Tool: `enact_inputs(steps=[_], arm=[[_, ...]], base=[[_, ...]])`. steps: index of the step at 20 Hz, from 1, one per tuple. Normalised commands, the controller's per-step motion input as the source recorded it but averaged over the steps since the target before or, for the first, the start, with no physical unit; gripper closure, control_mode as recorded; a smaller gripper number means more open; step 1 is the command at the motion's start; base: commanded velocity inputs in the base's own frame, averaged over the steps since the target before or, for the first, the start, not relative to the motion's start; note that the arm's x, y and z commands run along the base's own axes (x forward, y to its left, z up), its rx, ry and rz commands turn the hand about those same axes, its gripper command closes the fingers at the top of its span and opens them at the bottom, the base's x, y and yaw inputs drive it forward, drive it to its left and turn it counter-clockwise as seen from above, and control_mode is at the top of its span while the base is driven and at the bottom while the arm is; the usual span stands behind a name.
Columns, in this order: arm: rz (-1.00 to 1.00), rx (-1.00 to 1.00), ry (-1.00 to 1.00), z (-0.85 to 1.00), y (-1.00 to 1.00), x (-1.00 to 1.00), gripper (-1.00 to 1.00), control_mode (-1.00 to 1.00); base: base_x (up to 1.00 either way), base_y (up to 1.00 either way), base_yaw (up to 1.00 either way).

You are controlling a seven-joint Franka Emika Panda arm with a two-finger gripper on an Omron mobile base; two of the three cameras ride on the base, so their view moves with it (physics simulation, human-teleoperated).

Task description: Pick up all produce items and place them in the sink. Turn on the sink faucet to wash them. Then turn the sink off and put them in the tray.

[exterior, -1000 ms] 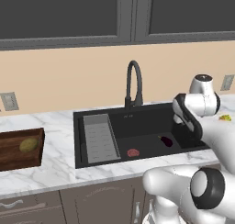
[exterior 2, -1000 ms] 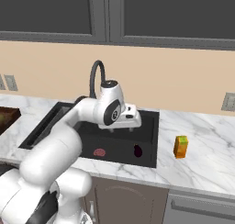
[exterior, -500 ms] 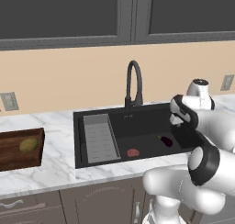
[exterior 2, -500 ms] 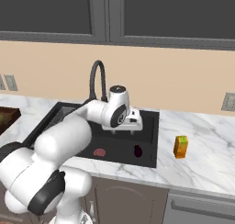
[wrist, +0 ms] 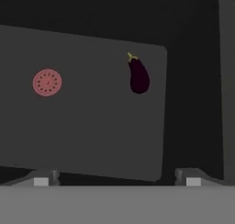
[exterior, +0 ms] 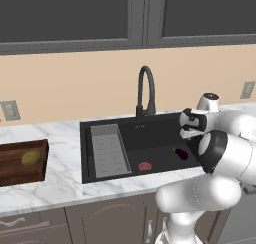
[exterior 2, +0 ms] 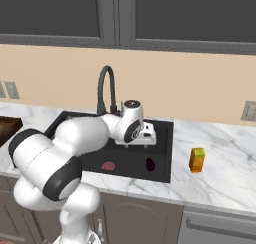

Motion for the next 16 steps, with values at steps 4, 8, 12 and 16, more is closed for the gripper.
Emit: enact_inputs(steps=[4,8,12,16], arm=[[0.0,0.0,0.0,-0.31,-0.05,0.45,-1.0,-1.0],[0.0,0.0,0.0,-0.29,-0.1,0.46,-1.0,-1.0],[0.0,0.0,0.0,-0.29,-0.15,0.44,-1.0,-1.0],[0.0,0.01,0.0,-0.31,-0.15,0.44,-1.0,-1.0]], base=[[0.0,0.0,0.0],[0.0,0.0,0.0],[0.0,0.0,0.0],[0.0,0.0,0.0]])
